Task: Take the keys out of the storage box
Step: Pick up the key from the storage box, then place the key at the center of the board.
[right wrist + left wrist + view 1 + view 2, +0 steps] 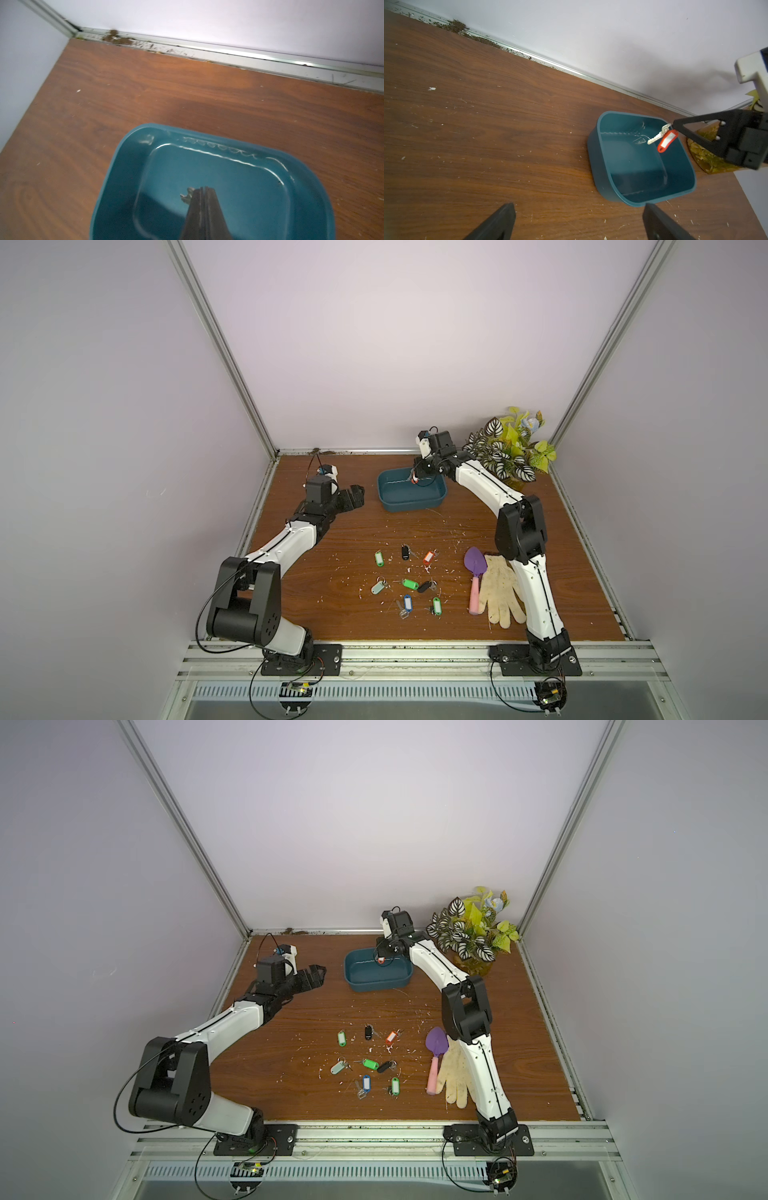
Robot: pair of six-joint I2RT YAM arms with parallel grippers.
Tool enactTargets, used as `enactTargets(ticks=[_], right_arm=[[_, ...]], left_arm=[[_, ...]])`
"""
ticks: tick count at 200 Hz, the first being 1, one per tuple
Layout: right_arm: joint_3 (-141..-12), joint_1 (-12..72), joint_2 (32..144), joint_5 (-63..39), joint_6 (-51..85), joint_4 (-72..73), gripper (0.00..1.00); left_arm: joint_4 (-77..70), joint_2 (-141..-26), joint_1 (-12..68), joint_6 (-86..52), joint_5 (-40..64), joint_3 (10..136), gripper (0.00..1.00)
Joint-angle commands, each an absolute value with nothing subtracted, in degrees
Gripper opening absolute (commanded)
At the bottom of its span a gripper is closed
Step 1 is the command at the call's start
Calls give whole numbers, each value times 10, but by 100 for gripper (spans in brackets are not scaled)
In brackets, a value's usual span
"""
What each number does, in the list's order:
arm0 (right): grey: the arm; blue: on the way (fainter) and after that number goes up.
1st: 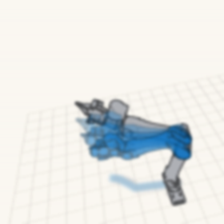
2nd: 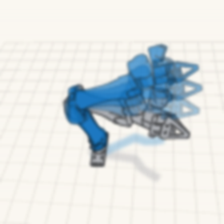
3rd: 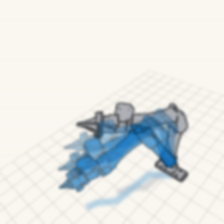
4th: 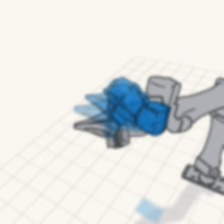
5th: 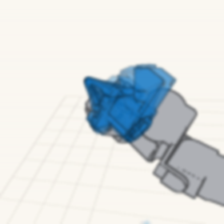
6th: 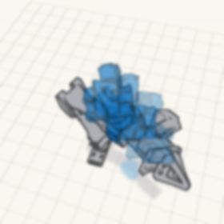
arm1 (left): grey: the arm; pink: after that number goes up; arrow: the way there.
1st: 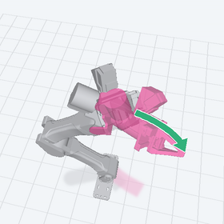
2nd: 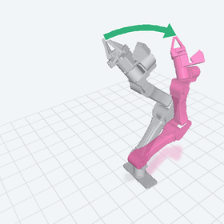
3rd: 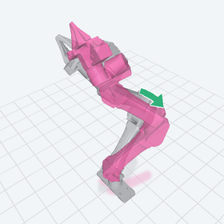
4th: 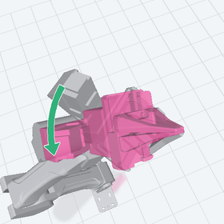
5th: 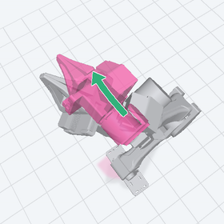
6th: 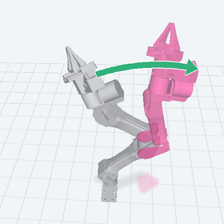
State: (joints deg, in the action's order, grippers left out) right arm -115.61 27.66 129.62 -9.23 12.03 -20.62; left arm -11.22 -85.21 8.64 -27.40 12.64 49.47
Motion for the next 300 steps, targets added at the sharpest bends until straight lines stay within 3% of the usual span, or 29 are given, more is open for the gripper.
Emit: enactTargets(ticks=[1,39,71,99,153,281,300], right_arm=[[-1037,285,1181,-247,77,-93,0],[-763,329,1014,-406,-3,23,0],[-606,407,923,-417,-53,45,0],[-532,481,907,-414,-66,58,0],[-536,579,979,-361,-97,33,0],[-626,596,1104,-386,-117,15,0],[-624,596,1102,-396,-123,15,4]], left_arm=[[-140,-833,84,-289,148,481,100],[-187,-834,84,-330,187,458,100],[-219,-838,84,-362,199,436,100],[-220,-830,84,-368,191,426,100],[-205,-805,85,-355,166,415,100],[-191,-793,85,-337,149,412,100],[-189,-792,85,-334,145,412,100]])
